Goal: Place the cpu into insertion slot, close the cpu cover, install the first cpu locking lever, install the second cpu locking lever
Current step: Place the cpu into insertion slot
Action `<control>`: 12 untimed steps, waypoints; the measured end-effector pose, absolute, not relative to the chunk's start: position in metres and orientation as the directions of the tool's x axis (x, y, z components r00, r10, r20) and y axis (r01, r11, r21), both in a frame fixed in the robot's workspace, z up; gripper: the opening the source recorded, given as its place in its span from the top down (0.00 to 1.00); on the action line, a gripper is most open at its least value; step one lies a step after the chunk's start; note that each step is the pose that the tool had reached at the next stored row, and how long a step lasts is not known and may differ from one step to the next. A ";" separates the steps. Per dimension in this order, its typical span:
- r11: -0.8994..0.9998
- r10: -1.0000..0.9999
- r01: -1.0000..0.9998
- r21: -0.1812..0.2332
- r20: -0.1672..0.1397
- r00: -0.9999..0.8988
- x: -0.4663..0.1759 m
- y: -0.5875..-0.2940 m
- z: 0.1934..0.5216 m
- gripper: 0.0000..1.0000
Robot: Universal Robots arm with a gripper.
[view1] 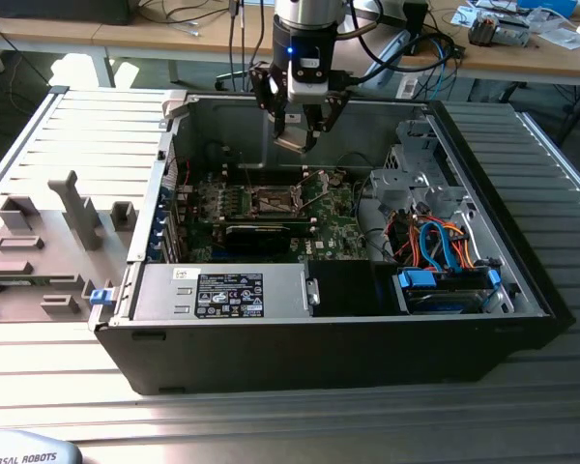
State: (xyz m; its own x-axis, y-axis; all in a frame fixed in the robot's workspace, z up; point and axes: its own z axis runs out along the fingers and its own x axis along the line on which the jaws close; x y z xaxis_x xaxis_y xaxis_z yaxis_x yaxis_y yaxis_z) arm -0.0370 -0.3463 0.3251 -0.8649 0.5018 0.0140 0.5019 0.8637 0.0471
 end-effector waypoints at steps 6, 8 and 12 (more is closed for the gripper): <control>0.862 0.505 0.505 0.039 0.009 -0.863 -0.037 -0.346 0.325 0.46; 0.861 0.507 0.507 0.039 0.009 -0.862 -0.037 -0.346 0.325 0.46; 0.860 0.508 0.508 0.038 0.009 -0.861 -0.037 -0.346 0.325 0.46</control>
